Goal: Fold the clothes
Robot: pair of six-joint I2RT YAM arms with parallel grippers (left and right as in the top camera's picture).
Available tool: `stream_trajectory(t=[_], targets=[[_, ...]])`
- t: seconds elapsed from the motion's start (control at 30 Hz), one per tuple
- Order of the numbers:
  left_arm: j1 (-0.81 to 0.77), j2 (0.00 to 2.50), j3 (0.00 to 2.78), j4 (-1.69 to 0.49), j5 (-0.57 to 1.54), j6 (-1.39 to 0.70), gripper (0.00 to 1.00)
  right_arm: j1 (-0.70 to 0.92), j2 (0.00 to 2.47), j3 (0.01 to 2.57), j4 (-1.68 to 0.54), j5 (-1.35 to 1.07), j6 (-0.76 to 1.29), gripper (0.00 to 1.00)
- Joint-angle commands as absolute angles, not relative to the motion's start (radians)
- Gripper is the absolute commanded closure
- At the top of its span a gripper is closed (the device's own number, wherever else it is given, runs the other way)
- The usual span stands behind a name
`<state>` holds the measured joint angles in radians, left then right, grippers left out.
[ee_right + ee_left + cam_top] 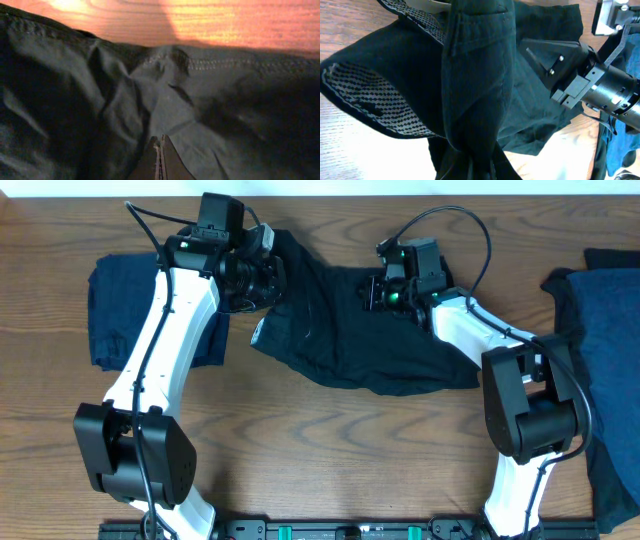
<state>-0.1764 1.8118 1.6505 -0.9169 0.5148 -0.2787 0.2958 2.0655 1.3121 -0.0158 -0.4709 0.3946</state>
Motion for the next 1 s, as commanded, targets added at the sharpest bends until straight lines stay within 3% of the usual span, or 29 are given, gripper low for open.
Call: stream_trajectory(t=[0.0,0.5,0.7,0.83,0.97], targets=[[-0.171,1.78,1.686,-0.921,0.538,-0.282,0.94,0.31,2.086,1.323,0.014,-0.446,0.397,0.99],[-0.171,1.78,1.686,-0.935,0.539,-0.282,0.94,0.408,2.292,1.323,0.304,-0.345,0.414,0.99],[-0.17,1.78,1.686,-0.934,0.538,-0.282,0.94,0.404,2.262,1.323,0.36,-0.354,0.403,0.99],[-0.17,1.78,1.686,-0.934,0.538,-0.282,0.94,0.363,2.149,1.323,0.298,-0.356,0.403,0.99],[-0.17,1.78,1.686,-0.934,0.531,-0.278,0.94,0.29,1.971,1.323,0.085,-0.355,0.371,0.99]])
